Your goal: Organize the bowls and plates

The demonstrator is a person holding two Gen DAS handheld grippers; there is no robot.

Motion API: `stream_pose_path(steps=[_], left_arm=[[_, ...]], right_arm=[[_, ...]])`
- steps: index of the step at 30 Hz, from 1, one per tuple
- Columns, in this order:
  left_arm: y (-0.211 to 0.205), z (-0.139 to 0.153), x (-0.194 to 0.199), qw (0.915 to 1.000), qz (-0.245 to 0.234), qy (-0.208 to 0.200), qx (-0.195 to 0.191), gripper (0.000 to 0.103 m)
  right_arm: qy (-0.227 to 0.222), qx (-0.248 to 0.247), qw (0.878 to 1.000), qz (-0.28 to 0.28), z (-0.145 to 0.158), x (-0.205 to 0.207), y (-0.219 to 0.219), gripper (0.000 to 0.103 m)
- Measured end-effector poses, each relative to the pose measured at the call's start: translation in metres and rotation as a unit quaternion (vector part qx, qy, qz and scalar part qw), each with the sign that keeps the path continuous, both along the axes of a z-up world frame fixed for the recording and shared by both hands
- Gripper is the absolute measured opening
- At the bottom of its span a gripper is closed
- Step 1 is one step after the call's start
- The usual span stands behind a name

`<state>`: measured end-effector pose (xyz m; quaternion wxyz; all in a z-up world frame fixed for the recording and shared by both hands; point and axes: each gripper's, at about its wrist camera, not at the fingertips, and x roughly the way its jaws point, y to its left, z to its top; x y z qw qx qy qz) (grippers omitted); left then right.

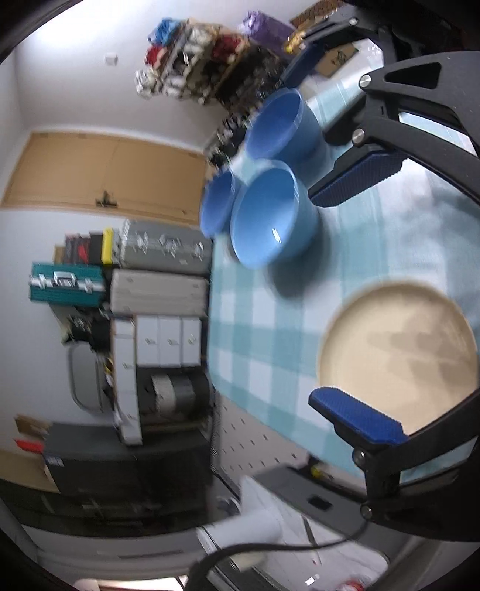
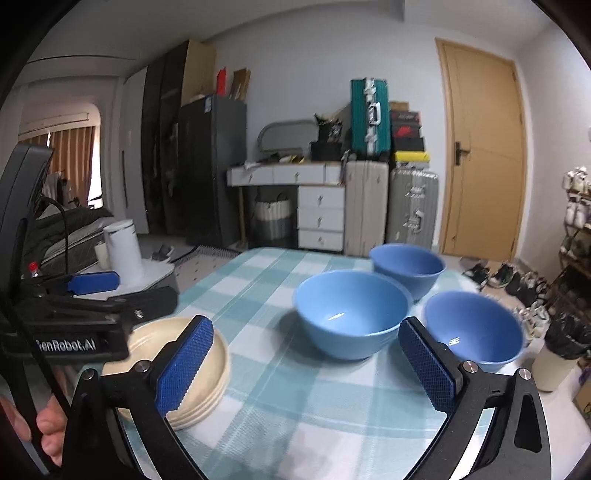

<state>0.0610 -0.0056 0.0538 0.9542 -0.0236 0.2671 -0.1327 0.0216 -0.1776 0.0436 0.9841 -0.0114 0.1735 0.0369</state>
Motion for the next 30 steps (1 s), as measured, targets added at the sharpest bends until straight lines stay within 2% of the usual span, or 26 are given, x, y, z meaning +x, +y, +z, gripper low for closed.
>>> stream_pose_path(steps=[1,5,7,10,12,15,22,27,30], left_arm=[[-0.009,0.005,0.002,0.9999,-0.001,-0.007,-0.011,0.101],[-0.033,0.017,0.007,0.9986,-0.021,-0.010,-0.047,0.103],[-0.046,0.022,0.003,0.9980,-0.032,-0.028,-0.047,0.103],[-0.057,0.028,-0.008,0.9958,-0.041,-0.080,-0.015,0.103],[-0.055,0.030,-0.013,0.9944,-0.039,-0.098,-0.008,0.103],[-0.046,0.030,-0.015,0.9937,-0.054,-0.093,-0.031,0.103],[-0.043,0.025,-0.016,0.9958,-0.020,-0.087,0.017,0.103],[-0.023,0.027,-0.017,0.9962,-0.015,-0.085,-0.013,0.103],[-0.017,0.026,-0.013,0.9967,-0.004,-0.081,-0.013,0.103]], right_arm=[[-0.011,0.015,1.000,-0.024,0.004,-0.003,-0.011,0.102],[-0.034,0.048,0.997,-0.043,0.014,-0.015,-0.043,0.102],[-0.047,0.039,0.997,-0.050,0.018,-0.021,-0.052,0.102],[-0.066,0.017,0.996,-0.062,0.025,-0.034,-0.063,0.102],[-0.076,-0.001,0.995,-0.068,0.027,-0.045,-0.066,0.102],[-0.084,-0.011,0.993,-0.079,0.032,-0.060,-0.074,0.102],[-0.107,0.002,0.990,-0.088,0.044,-0.079,-0.081,0.102],[-0.104,-0.004,0.990,-0.096,0.043,-0.080,-0.079,0.102],[-0.087,0.000,0.991,-0.099,0.041,-0.074,-0.079,0.102]])
